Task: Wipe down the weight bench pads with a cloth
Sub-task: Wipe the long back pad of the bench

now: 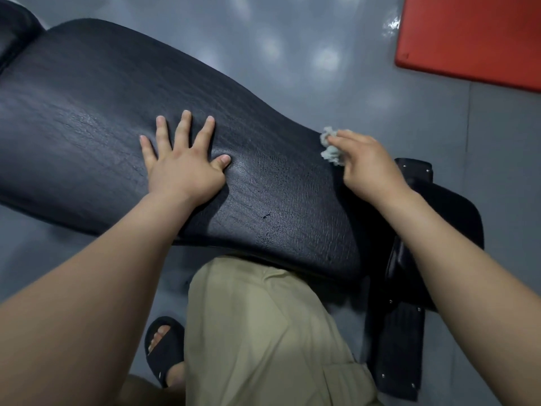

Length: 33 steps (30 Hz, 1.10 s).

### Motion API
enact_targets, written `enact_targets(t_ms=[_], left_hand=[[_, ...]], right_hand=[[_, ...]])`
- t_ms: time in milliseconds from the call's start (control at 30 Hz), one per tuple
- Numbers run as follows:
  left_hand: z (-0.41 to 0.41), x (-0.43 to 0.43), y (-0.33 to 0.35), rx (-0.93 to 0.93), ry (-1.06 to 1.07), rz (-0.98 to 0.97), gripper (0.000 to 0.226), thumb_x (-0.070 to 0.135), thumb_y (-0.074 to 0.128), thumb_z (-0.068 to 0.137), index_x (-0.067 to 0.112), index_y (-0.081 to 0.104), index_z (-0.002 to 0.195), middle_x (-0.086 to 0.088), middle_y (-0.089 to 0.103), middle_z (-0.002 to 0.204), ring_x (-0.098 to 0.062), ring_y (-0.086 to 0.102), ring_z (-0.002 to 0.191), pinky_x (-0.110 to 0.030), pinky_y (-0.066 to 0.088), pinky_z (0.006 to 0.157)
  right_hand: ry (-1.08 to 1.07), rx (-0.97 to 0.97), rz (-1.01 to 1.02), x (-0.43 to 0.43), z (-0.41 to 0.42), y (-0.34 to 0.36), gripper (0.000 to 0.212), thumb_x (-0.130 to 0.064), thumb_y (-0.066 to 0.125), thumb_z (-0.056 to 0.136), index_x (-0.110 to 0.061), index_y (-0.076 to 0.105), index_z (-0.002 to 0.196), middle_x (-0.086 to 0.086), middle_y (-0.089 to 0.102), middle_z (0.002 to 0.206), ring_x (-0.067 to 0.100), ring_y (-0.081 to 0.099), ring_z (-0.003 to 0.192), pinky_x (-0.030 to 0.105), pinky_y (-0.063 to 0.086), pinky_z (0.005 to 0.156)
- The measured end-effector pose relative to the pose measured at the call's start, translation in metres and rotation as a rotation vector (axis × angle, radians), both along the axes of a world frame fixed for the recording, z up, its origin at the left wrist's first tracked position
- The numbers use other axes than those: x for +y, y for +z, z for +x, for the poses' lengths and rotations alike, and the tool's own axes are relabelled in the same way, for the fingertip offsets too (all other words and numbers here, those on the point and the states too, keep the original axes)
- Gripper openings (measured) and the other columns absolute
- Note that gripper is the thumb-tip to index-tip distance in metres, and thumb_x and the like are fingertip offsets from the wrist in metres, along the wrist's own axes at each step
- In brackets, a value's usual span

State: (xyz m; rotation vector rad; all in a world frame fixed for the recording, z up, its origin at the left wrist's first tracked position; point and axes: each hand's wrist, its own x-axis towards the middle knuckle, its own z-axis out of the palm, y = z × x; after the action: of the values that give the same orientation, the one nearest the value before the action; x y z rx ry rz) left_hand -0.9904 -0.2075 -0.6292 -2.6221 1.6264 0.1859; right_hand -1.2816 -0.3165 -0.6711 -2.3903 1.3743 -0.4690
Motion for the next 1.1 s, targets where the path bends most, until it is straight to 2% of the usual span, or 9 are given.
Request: enact_targets(t_ms=[100,200,367,533,633,700,867,1000,1100], left_hand=[[0.0,0.0,-0.002,-0.018,0.003,0.005,0.07,0.069,0.029,0.096,0.049,0.003,0.158,0.007,-0.008,0.17,-0.031,-0.017,0.155,-0.06,-0.011,0.122],[0.0,0.0,-0.004,-0.03,0.0,0.01,0.069,0.068,0.027,0.097,0.049,0.001,0.158,0.007,-0.009,0.17,-0.031,-0.017,0.155,-0.06,-0.011,0.121],[0.0,0.002,-0.005,-0.05,-0.008,0.004,0.067,0.067,0.026,0.098,0.048,0.003,0.159,0.006,-0.007,0.17,-0.032,-0.015,0.155,-0.06,-0.01,0.122],[0.0,0.002,-0.006,-0.058,-0.014,-0.009,0.066,0.068,0.024,0.098,0.048,0.004,0.158,0.005,-0.005,0.171,-0.032,-0.014,0.155,-0.061,-0.009,0.122],[-0.001,0.003,-0.008,-0.068,-0.01,-0.011,0.066,0.068,0.023,0.098,0.048,0.004,0.159,0.005,-0.005,0.171,-0.033,-0.014,0.155,-0.061,-0.009,0.122],[-0.001,0.003,-0.009,-0.068,-0.012,-0.017,0.066,0.068,0.022,0.098,0.047,0.004,0.159,0.005,-0.004,0.171,-0.033,-0.014,0.155,-0.061,-0.008,0.122],[0.0,0.005,-0.012,-0.082,-0.035,-0.027,0.063,0.063,0.018,0.101,0.045,0.002,0.159,0.003,-0.004,0.171,-0.035,-0.013,0.155,-0.063,-0.008,0.121],[-0.001,0.006,-0.014,-0.095,-0.037,-0.052,0.061,0.061,0.018,0.102,0.045,0.003,0.159,0.003,-0.001,0.171,-0.035,-0.011,0.155,-0.063,-0.007,0.121],[-0.002,0.007,-0.015,-0.096,-0.036,-0.065,0.061,0.06,0.018,0.102,0.044,0.005,0.16,0.002,0.0,0.171,-0.035,-0.011,0.155,-0.064,-0.006,0.121]], right_hand=[[-0.067,0.012,-0.011,0.007,0.004,0.002,0.05,0.006,0.052,0.082,-0.007,0.067,0.128,0.021,0.063,0.133,0.044,0.059,0.118,0.043,0.041,0.107],[0.005,-0.043,-0.08,0.028,0.04,0.007,0.05,0.0,0.054,0.08,-0.013,0.068,0.127,0.011,0.067,0.129,0.041,0.06,0.105,0.042,0.05,0.097],[0.24,-0.057,-0.116,0.06,0.07,0.003,0.053,-0.001,0.06,0.083,-0.014,0.063,0.134,0.009,0.06,0.14,0.037,0.056,0.118,0.049,0.052,0.097],[-0.035,-0.001,-0.169,0.026,0.01,-0.007,0.045,-0.004,0.058,0.085,-0.02,0.069,0.126,0.017,0.056,0.125,0.042,0.053,0.107,0.053,0.051,0.087],[-0.111,-0.023,-0.152,0.032,0.015,-0.004,0.041,-0.009,0.048,0.086,-0.013,0.07,0.121,0.019,0.054,0.111,0.04,0.051,0.098,0.051,0.05,0.083],[0.017,-0.082,-0.154,0.051,0.04,0.003,0.044,-0.014,0.043,0.085,-0.01,0.07,0.119,0.018,0.056,0.108,0.037,0.052,0.095,0.047,0.051,0.084],[0.396,-0.098,-0.129,0.073,0.072,0.011,0.041,-0.009,0.056,0.089,-0.012,0.066,0.129,0.015,0.056,0.118,0.033,0.05,0.103,0.041,0.047,0.088],[0.272,-0.119,-0.172,0.016,0.082,0.009,0.039,-0.016,0.048,0.089,-0.014,0.07,0.12,0.017,0.057,0.111,0.037,0.053,0.097,0.044,0.05,0.084],[0.166,-0.13,-0.097,-0.007,0.1,0.016,0.031,-0.009,0.055,0.089,-0.011,0.072,0.115,0.015,0.057,0.106,0.032,0.05,0.097,0.043,0.049,0.083]])
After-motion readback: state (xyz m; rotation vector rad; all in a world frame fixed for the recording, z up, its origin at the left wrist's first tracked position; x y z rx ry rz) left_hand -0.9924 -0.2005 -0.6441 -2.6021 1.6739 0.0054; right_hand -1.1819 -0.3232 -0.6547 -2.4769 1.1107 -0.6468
